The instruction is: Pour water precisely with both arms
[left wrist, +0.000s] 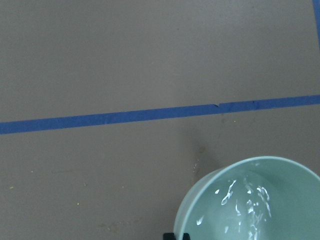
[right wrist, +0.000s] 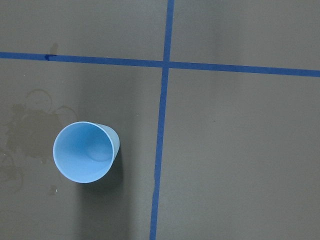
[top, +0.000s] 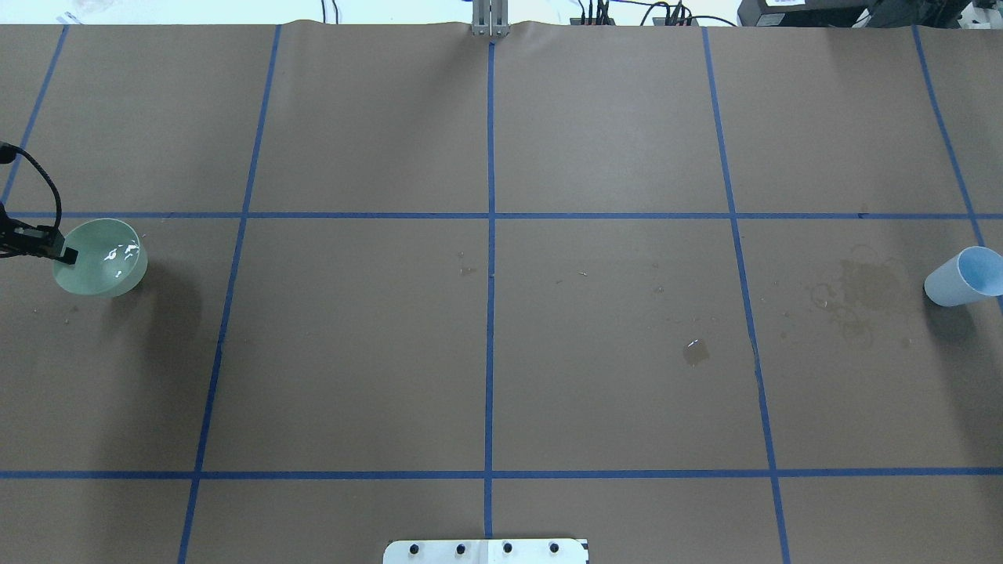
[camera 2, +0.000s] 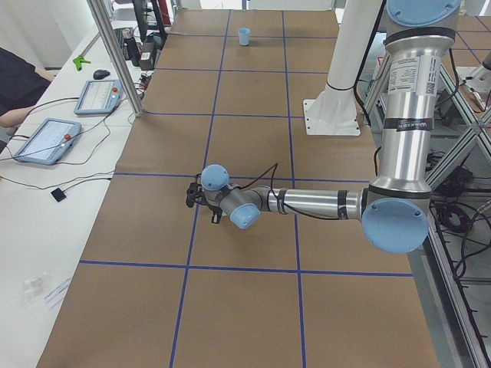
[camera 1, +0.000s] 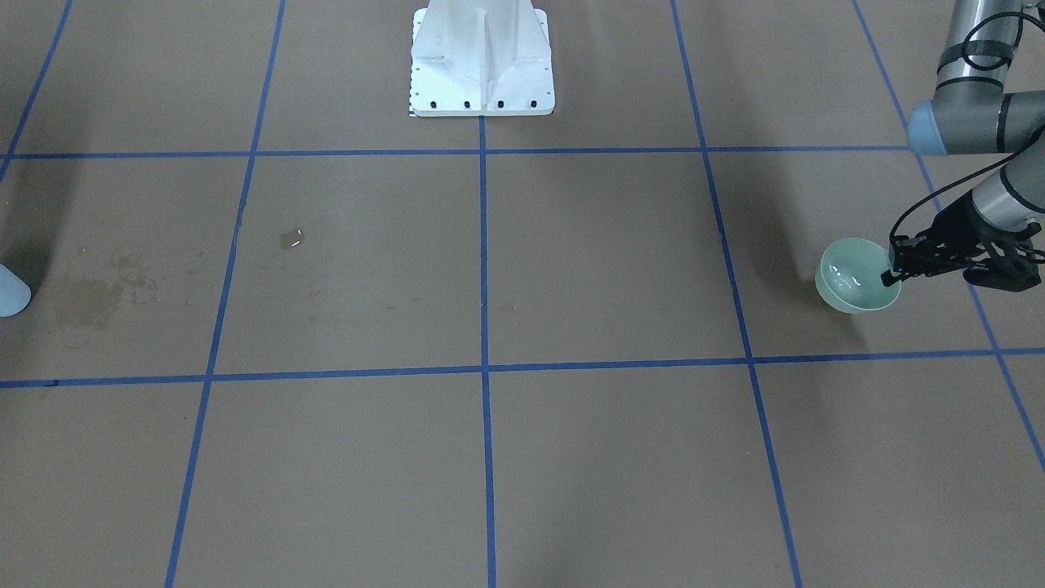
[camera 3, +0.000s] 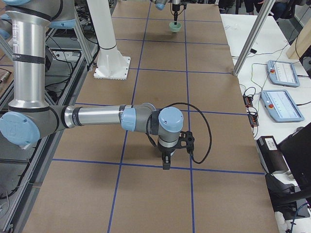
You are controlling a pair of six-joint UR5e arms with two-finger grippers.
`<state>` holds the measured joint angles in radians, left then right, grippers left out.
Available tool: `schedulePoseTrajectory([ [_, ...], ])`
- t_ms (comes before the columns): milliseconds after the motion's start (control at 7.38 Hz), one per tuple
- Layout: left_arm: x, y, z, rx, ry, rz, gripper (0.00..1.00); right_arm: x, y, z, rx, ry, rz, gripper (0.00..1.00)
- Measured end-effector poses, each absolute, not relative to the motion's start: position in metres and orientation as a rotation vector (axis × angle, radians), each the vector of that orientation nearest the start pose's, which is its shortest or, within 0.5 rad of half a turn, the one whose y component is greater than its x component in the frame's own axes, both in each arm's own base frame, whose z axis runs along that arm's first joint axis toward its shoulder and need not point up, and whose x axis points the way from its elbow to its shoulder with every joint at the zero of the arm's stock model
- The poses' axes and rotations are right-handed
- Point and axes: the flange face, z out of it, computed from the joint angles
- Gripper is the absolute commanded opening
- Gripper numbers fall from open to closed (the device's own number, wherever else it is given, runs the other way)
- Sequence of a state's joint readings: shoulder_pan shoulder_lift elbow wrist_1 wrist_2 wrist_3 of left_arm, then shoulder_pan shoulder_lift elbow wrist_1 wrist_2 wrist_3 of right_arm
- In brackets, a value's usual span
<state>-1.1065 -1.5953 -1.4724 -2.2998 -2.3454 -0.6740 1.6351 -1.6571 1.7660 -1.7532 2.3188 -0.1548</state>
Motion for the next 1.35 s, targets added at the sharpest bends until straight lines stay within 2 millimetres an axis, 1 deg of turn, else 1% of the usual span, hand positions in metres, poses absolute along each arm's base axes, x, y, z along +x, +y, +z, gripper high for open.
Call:
schedulePoseTrajectory([
  [135, 0.177, -0.495, 0.615, 0.116, 0.959, 0.059, 0.26, 0.095, -0.443, 0.623, 0.012, -0.743, -0.056, 1.00],
  [271, 0.176, -0.492, 0.619, 0.110, 0.956, 0.058, 0.77, 0.095, -0.443, 0.623, 0.012, -0.734, -0.055, 0.99],
  [406, 0.175, -0.489, 0.622, 0.105, 0.953, 0.055, 1.00, 0.096, -0.443, 0.623, 0.011, -0.725, -0.056, 1.00],
  [813, 0.171, -0.483, 0.624, 0.112, 0.951, 0.056, 1.00, 0.096, -0.444, 0.624, 0.009, -0.720, -0.056, 1.00],
  [948, 0.171, -0.484, 0.618, 0.123, 0.957, 0.059, 1.00, 0.095, -0.443, 0.625, 0.006, -0.723, -0.055, 1.00],
  [1084, 0.165, -0.488, 0.608, 0.137, 0.961, 0.051, 1.00, 0.095, -0.440, 0.628, -0.001, -0.724, -0.053, 1.00],
  [1219, 0.157, -0.493, 0.598, 0.145, 0.957, 0.036, 1.00, 0.095, -0.438, 0.631, -0.007, -0.722, -0.052, 1.00],
  [1355, 0.151, -0.496, 0.582, 0.145, 0.943, 0.045, 1.00, 0.095, -0.437, 0.634, -0.011, -0.721, -0.051, 1.00],
])
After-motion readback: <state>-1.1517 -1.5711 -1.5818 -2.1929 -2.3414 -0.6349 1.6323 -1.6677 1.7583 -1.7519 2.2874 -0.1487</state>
